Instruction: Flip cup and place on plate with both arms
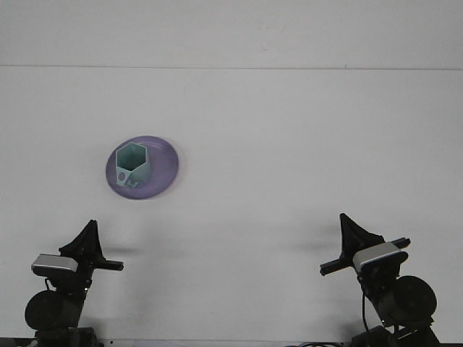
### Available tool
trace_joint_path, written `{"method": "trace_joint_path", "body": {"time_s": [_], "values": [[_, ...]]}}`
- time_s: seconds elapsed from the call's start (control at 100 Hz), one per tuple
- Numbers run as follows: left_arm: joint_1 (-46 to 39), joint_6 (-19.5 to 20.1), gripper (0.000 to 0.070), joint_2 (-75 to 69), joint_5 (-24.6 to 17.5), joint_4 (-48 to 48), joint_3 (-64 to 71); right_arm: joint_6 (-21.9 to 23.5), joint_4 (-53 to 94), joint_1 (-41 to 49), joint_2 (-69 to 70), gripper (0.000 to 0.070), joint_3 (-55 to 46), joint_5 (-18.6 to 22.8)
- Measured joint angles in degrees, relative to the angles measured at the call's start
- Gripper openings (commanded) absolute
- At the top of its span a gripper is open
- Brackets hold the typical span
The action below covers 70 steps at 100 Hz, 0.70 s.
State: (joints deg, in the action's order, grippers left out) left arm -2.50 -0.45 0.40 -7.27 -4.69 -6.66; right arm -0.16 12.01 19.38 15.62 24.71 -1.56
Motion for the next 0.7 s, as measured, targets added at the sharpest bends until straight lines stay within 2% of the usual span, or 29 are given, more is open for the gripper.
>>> {"method": "trace_joint_path", "body": {"time_s": [0.11, 0.26, 0.7], "values": [[0.0, 1.0, 0.0014, 0.0, 0.0, -5.0, 4.4, 0.0, 0.1, 0.0, 0.0, 0.0003, 0.0, 0.0], [0.0, 1.9, 0.0015, -0.2, 0.0, -6.9, 4.7, 0.0, 0.1, 0.0, 0.0, 0.0004, 0.0, 0.0], [0.0, 2.5, 0.0015, -0.2, 0.0, -6.6, 4.7, 0.0, 0.1, 0.0, 0.0, 0.0004, 0.0, 0.0]]}}
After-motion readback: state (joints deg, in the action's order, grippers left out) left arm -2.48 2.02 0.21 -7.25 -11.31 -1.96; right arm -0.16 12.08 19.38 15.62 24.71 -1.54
